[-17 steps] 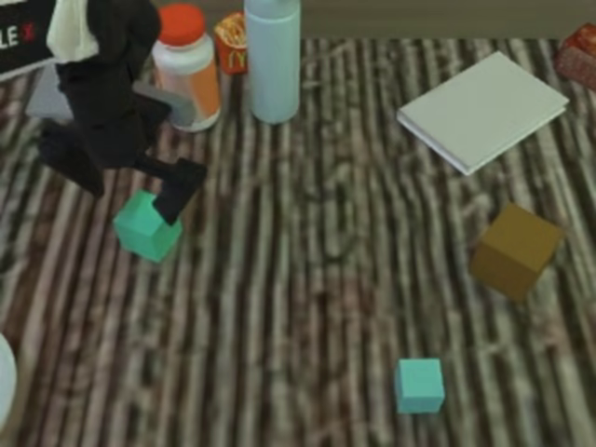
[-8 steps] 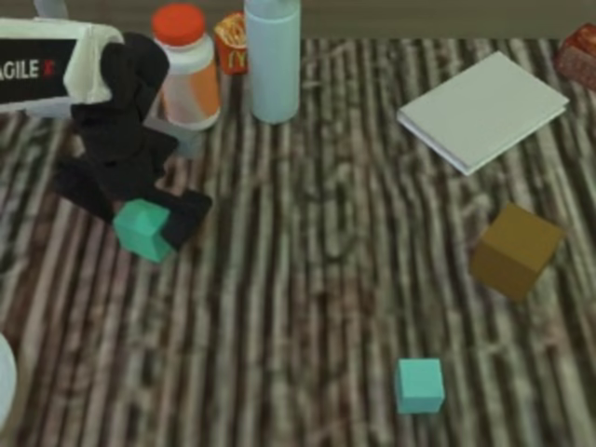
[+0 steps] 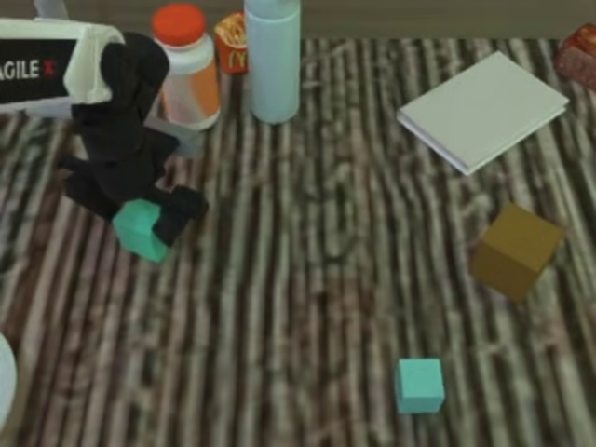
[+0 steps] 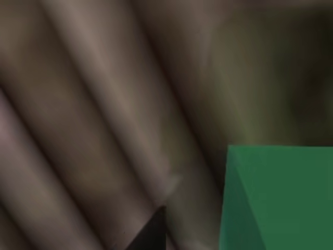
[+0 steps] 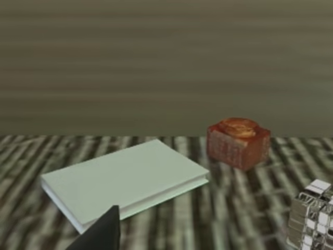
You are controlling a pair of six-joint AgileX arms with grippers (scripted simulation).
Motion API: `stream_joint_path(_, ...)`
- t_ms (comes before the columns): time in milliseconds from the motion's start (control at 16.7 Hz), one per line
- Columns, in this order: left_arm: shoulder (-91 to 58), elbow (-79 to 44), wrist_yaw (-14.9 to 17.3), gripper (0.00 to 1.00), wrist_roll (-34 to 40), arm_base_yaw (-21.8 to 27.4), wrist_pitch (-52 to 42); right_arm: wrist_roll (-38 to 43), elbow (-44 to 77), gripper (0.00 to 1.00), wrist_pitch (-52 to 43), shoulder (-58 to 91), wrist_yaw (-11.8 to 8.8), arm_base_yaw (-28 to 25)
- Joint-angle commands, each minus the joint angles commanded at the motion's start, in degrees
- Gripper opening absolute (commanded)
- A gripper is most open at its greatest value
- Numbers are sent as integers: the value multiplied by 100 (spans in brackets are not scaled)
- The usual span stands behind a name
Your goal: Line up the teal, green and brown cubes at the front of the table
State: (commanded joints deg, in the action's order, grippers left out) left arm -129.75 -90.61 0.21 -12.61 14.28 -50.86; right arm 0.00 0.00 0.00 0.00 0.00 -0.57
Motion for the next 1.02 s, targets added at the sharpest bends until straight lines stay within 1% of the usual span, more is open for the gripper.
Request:
stream_joint_path(300, 0, 0, 0, 2, 0, 0, 0, 0, 0, 100, 0, 0, 0, 0)
stream_joint_path(360, 0, 0, 0, 0, 0, 0, 0, 0, 0, 100, 0, 0, 0, 0)
stream_joint_path(780, 0, 0, 0, 0, 0, 0, 0, 0, 0, 100, 0, 0, 0, 0)
stream_joint_path(1020, 205, -203, 25, 0, 12, -20, -276, 0, 0, 100, 0, 0, 0, 0)
